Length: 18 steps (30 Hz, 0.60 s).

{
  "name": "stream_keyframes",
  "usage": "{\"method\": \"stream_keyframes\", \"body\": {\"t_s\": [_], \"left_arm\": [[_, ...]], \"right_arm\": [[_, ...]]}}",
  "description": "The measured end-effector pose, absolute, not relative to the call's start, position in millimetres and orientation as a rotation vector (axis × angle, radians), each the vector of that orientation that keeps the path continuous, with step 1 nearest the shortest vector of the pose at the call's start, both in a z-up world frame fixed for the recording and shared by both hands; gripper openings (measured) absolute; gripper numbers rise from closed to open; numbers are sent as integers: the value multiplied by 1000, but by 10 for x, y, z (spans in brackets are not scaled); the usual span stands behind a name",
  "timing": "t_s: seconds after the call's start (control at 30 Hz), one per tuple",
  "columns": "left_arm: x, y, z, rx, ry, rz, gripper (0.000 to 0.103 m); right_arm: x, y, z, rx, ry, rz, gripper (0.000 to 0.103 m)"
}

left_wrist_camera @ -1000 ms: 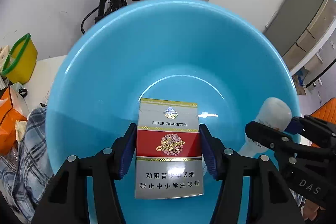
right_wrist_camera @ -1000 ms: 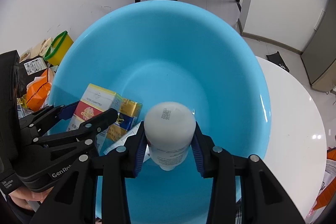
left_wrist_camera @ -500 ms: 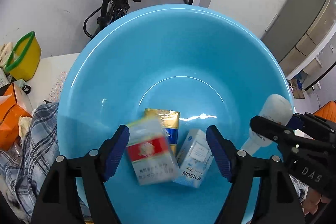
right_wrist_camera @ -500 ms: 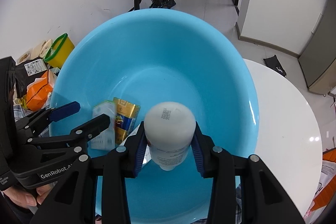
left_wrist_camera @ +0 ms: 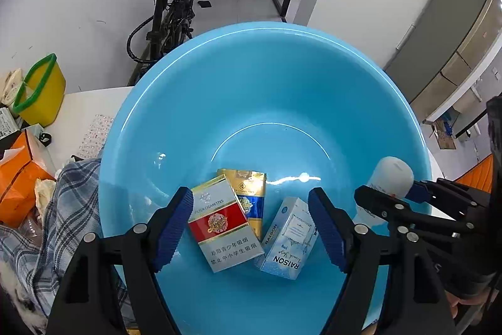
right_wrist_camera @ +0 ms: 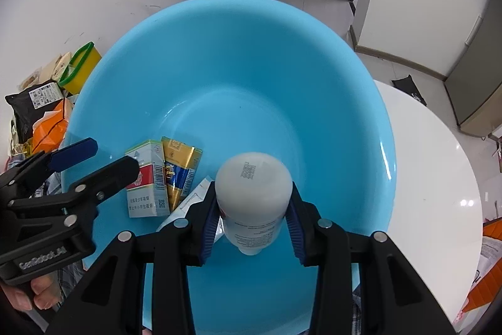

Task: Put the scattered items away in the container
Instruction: 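Open the right gripper to drop the white bottle into the basin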

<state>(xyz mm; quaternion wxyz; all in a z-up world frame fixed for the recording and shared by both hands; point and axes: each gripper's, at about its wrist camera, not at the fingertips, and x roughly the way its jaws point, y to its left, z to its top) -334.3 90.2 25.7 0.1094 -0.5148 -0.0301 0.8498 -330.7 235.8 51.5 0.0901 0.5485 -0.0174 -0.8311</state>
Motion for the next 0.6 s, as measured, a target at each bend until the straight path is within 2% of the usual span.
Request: {"method": "stream_keyframes", "body": {"t_s": [0.2,0.27,0.33,0.6], "left_arm": [[-3297,906,312,-1487,-60,2509,78],[-3280,910,329,-1473,-40,2513,78],[-3262,898,343,-1461,-35,2520,78],[-3219,779,395,-1446,-36,2543,78]], "right_arm": [[-3342,2308,433,1673,-47,-2428,39],[-3338,2258,432,1671,6,-2424,43],[-3318,2235,452,1655,41,-2437,56],[-3253,2297,559,1608,29,-2481,57]]}}
